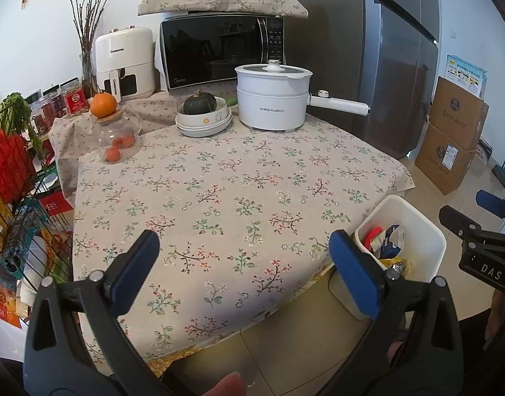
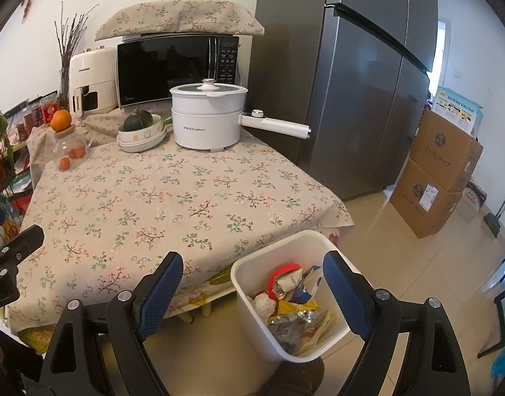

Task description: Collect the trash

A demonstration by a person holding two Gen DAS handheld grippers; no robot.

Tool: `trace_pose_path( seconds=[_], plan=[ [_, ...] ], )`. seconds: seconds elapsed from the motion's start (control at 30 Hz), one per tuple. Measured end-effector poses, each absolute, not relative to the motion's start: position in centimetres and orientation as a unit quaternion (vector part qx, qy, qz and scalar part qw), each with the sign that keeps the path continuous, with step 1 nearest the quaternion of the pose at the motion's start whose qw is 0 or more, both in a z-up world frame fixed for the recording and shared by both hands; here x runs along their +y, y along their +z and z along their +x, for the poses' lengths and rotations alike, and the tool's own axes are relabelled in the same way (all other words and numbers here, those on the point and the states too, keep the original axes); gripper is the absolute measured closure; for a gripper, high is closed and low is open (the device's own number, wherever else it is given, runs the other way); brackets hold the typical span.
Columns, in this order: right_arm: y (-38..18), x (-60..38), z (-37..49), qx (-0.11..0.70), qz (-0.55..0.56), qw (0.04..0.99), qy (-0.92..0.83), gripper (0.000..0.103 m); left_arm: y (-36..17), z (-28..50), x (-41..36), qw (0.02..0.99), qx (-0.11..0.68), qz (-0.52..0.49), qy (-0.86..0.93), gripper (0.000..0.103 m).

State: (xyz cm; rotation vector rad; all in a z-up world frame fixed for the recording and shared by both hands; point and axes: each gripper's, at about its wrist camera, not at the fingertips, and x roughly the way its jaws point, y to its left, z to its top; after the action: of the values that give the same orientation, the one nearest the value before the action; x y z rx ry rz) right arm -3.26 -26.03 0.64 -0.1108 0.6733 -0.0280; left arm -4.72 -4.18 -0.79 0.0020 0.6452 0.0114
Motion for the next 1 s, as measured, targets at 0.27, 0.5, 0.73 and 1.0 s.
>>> trace_pose_path(
  seconds=[0.27,0.5,0.73,1.0],
  plan=[
    [0.6,-26.12,-3.25,0.33,-0.052,0.942,-0.014,0.015,-0.81,-4.74,-4.35,0.948,0.318,0.002,0.002,0.001],
    [0.49,-26.41,-3.26,0.331,-0.046,0.942,-0.015,0.014,-0.82,-4.79,-4.4,0.948,0.318,0.002,0.002,0.001],
    [0.49,-26.4,-3.21,0.331,-0.047,0.942,-0.015,0.014,-0.82,-4.75,-4.55,0.947,0.321,0.004,-0.001,0.001],
    [0.63,-26.32,-2.97,0.331,-0.042,0.943,-0.009,0.014,-0.73,-4.75,-4.49,0.947,0.322,0.0,-0.002,0.001]
  ],
)
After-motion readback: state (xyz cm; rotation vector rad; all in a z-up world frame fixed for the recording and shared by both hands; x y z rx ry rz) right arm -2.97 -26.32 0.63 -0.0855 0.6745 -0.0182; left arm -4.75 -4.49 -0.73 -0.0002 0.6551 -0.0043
